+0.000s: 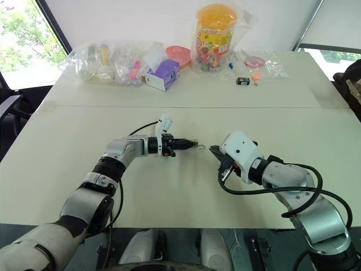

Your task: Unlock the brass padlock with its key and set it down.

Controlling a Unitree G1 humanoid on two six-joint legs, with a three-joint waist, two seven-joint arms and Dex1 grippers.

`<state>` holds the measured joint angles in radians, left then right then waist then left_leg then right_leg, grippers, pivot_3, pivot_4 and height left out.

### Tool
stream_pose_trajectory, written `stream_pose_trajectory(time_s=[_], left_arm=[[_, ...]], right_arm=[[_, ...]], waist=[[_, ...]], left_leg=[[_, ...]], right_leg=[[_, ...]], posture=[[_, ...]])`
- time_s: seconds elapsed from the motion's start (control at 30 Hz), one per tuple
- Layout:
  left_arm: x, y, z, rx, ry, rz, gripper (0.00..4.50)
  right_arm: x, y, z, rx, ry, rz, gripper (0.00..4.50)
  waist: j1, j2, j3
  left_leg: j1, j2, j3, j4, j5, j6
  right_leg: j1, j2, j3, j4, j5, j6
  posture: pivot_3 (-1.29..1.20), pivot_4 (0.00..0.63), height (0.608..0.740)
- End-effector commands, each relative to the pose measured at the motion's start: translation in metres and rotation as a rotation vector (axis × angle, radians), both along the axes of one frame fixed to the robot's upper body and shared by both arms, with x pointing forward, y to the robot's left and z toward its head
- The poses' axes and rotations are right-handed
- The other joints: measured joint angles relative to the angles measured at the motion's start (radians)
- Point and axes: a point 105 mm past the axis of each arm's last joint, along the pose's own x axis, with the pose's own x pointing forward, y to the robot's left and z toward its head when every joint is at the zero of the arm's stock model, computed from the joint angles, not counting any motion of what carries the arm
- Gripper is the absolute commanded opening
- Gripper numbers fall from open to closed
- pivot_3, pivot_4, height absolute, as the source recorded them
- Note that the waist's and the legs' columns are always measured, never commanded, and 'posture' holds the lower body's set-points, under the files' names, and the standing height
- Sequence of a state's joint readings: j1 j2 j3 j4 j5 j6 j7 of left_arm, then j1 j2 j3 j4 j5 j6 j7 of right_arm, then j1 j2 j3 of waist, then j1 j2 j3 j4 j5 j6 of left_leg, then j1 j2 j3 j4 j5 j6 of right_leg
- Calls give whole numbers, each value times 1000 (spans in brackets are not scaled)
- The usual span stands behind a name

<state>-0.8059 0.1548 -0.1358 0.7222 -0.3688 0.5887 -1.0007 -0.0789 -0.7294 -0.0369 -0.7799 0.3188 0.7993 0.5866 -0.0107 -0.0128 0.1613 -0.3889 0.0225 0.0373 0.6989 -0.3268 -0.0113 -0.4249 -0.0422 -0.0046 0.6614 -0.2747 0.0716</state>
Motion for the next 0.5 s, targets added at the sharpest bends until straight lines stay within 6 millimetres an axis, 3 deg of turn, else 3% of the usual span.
stream_pose_trajectory(time_s=[0.03, 0.2, 0.23, 0.5], left_arm=[[0, 17, -10, 61, -37, 22, 1708], [-1, 29, -4, 67, -81, 28, 4186], [-2, 33, 0, 69, -108, 24, 4478], [-28, 56, 26, 132, -330, -105, 4478]], right_arm=[[1, 1, 9, -12, -47, 14, 0], [2, -1, 7, -31, -43, 20, 0], [1, -2, 6, -43, -41, 22, 0], [1, -19, 4, -147, -41, 27, 0]], waist=[[-1, 0, 0], [-4, 0, 0], [-3, 0, 0], [0, 0, 0]], left_leg=[[0, 1, 0, 0, 0, 0], [2, 2, 0, 0, 0, 0], [3, 3, 0, 0, 0, 0], [2, 4, 0, 0, 0, 0]], right_leg=[[0, 0, 0, 0, 0, 0], [2, 0, 0, 1, 0, 0], [2, 0, 0, 1, 0, 0], [1, 1, 1, 1, 0, 0]], posture=[[0, 150, 740], [0, 150, 740], [0, 150, 740], [0, 150, 740]])
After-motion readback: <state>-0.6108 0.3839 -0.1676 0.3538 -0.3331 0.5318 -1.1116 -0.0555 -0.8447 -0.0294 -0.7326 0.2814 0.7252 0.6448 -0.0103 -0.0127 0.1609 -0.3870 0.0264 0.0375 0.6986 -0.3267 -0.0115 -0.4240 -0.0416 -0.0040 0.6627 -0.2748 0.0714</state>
